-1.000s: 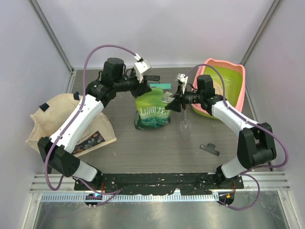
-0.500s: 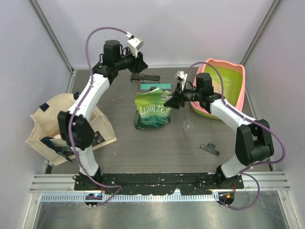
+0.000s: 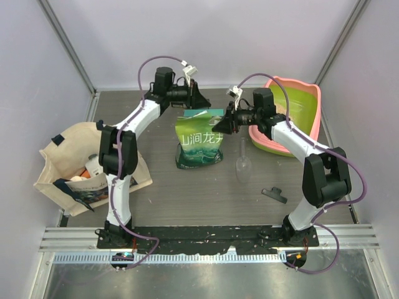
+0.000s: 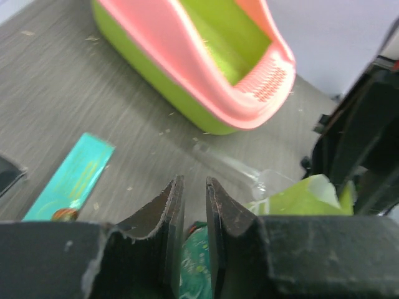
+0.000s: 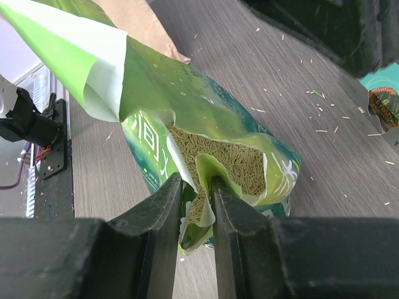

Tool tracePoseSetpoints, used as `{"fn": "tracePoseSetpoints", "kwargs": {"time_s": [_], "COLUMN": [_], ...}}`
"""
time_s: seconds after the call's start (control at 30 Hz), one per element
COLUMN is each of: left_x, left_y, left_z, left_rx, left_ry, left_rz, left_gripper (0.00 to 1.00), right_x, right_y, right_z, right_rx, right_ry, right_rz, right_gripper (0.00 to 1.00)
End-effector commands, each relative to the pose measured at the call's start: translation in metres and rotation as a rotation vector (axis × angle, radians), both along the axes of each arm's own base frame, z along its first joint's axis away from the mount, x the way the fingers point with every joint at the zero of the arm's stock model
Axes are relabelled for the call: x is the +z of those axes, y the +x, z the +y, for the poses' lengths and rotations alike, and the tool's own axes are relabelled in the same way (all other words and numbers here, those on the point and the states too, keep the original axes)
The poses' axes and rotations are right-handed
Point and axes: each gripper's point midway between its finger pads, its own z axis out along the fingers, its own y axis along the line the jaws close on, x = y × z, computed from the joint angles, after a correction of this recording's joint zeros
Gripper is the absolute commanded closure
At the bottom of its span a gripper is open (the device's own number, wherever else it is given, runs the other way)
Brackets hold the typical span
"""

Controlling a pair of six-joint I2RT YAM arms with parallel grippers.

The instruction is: Fill the litter box with clean litter

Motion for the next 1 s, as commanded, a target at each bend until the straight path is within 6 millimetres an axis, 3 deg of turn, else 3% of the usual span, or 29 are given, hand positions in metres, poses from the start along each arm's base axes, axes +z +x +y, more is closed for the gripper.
{"fn": "tracePoseSetpoints", "kwargs": {"time_s": [0.0, 0.13, 0.53, 0.7, 0.83, 0.97], "left_x": [0.036, 0.033, 0.028, 0.015, 0.01, 0.01], "left_y": [-0.034, -0.046, -0.059, -0.033, -0.027, -0.027], "left_z": [-0.022, -0.027, -0.029, -0.021, -0.018, -0.017], "left_rx": [-0.161, -0.214, -0.239, -0.069, -0.041, -0.038], "left_ry": [-0.132, -0.173, -0.19, -0.155, -0.135, -0.127], "left_rz": [-0.031, 0.043, 0.095, 0.083, 0.072, 0.069], "left_gripper": [0.79, 0.82, 0.9, 0.91, 0.91, 0.91], "right_x": [0.022, 0.021, 0.019, 0.019, 0.018, 0.02], "right_y": [0.011, 0.01, 0.012, 0.011, 0.01, 0.015], "right_z": [0.002, 0.001, -0.001, -0.005, -0.017, -0.03], "right_rx": [-0.012, -0.019, -0.015, -0.015, -0.037, -0.07], "right_ry": [0.004, 0.0, -0.019, -0.034, -0.072, -0.08], "right_rz": [-0.066, -0.058, -0.076, -0.088, -0.098, -0.115], "right_gripper": [0.7, 0.71, 0.72, 0.71, 0.49, 0.39]}}
